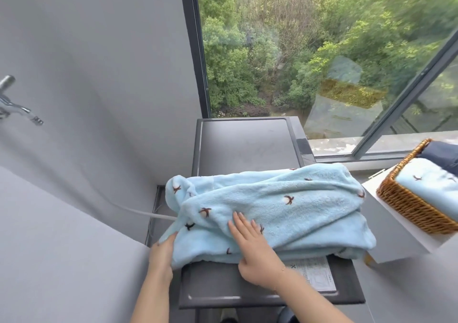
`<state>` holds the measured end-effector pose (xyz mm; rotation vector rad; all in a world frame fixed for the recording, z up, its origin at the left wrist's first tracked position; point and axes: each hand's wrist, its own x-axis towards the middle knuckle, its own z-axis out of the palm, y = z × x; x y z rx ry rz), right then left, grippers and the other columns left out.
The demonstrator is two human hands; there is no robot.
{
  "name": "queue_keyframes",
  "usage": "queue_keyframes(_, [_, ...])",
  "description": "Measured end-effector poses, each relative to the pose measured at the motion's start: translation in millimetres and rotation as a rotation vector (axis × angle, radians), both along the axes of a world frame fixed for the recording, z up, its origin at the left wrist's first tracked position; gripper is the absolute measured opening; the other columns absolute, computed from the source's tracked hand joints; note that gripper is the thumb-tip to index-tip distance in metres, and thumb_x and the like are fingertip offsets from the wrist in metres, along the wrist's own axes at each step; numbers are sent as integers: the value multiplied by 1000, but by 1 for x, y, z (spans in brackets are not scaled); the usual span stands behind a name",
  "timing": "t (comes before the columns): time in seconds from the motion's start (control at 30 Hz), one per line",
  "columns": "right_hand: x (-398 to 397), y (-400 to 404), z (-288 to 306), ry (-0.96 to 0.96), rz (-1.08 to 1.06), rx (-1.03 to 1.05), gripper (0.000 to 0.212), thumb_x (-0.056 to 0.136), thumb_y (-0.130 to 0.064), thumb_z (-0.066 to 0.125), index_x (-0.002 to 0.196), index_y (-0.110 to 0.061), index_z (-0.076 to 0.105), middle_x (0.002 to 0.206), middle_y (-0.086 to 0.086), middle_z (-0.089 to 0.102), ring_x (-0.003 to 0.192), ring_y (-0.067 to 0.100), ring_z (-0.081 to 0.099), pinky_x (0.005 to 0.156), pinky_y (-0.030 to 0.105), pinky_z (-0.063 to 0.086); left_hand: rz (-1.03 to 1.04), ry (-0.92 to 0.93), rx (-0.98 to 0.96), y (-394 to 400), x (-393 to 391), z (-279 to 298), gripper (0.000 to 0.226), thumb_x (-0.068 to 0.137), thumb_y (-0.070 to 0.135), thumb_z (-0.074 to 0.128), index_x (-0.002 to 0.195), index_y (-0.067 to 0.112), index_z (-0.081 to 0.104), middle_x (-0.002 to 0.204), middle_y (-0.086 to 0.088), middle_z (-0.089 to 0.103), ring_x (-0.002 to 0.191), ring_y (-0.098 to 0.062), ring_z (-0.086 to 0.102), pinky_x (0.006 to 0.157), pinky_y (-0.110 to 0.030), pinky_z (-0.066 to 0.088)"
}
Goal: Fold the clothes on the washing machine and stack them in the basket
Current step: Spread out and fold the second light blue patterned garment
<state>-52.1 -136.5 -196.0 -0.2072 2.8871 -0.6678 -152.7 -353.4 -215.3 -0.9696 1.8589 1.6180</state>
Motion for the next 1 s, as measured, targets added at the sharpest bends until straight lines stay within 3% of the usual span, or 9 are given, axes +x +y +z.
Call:
queue_keyframes(0.07, [1,-13,-8,9,-21,146,104,60,-28,59,151,-2,16,159,12,1,148,29,5,114,45,-3,2,7,95,-3,-6,3,60,52,31,78,107,7,70,96,-12,73,80,-26,69,67,-30,51])
queue_keyframes(0.13, [1,-34,-19,-27,-59,188,119,48,-54,66,147,1,28,156,18,22,143,34,25,110,49,10,-6,50,188,-1,-10,18,37,58,24,71,91,8,73,81,-10,72,69,-26,67,61,-30,49])
queue_keyframes(0.27, [-11,-71,-22,-44,-288,81,134,41,-76,69,144,1,31,148,17,39,139,33,31,110,48,17,-99,109,275,11,-10,52,9,69,15,62,74,9,65,66,-7,61,54,-21,58,50,-25,44])
queue_keyframes(0.4, [-23,-76,-19,225,-478,-46,92,56,-45,77,134,-8,45,129,7,56,126,25,45,108,41,26,-177,160,245,9,4,76,27,64,19,64,87,4,67,75,-12,60,65,-24,59,55,-26,46])
queue_keyframes(0.47, [-30,-68,-16,413,-591,-211,47,66,-21,65,111,-18,54,101,1,66,99,18,60,89,26,39,-232,237,243,6,10,92,18,72,16,61,85,5,67,72,-9,60,62,-19,58,54,-24,46])
queue_keyframes(0.6, [-36,-53,-5,384,-650,-343,8,67,-13,56,66,-16,49,54,-5,54,49,17,52,49,18,23,-326,380,202,10,9,118,32,65,22,66,93,9,74,86,-11,71,79,-23,65,72,-36,50])
queue_keyframes(0.73, [-34,-53,12,258,-742,-625,20,75,-36,43,59,-28,35,44,-11,41,47,4,42,47,15,25,-261,500,201,28,8,140,16,77,11,67,90,17,74,86,-8,73,84,-26,66,79,-44,49])
queue_keyframes(0.83, [-41,-56,22,249,-794,-792,36,78,-11,60,55,-23,35,45,-14,42,48,2,36,48,16,25,-214,598,206,35,7,162,18,83,2,61,88,15,72,80,-4,70,78,-20,64,72,-34,48])
queue_keyframes(1.0, [-52,-73,53,85,-818,-1179,24,73,2,66,59,-7,49,55,-7,44,61,0,40,58,22,41,-193,715,261,37,4,190,21,84,-3,57,95,8,70,83,-5,70,76,-17,66,69,-29,51])
